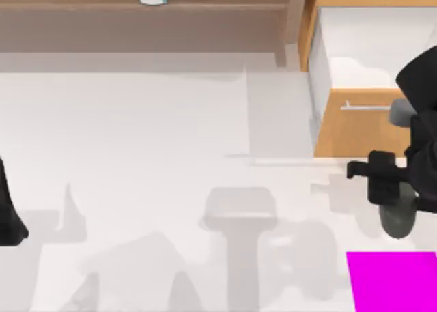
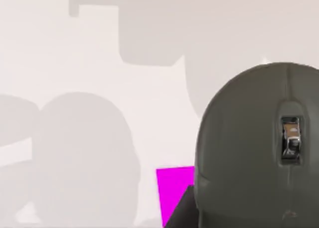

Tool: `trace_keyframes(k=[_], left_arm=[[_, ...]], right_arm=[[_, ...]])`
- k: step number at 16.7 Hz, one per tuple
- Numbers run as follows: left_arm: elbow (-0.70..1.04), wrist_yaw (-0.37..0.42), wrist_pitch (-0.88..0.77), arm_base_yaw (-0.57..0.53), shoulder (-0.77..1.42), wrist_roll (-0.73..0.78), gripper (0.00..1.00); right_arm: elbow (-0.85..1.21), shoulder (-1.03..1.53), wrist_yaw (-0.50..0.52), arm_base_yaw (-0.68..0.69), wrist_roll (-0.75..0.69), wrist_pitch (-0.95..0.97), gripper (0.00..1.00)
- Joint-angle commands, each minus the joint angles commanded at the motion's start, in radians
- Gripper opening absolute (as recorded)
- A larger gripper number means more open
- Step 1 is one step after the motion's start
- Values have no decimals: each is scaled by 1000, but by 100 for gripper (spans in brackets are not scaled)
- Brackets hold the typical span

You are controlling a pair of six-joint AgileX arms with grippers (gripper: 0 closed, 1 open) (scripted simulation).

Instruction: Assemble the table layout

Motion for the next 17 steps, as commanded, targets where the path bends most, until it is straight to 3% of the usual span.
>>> trace_keyframes(k=[8,17], left_arm=[[0,0,0,0,0,0,100],[0,0,0,0,0,0,100]], right_arm=[[-287,-90,-1,85,-20,55,0],[-299,-92,-1,86,-20,58,0]])
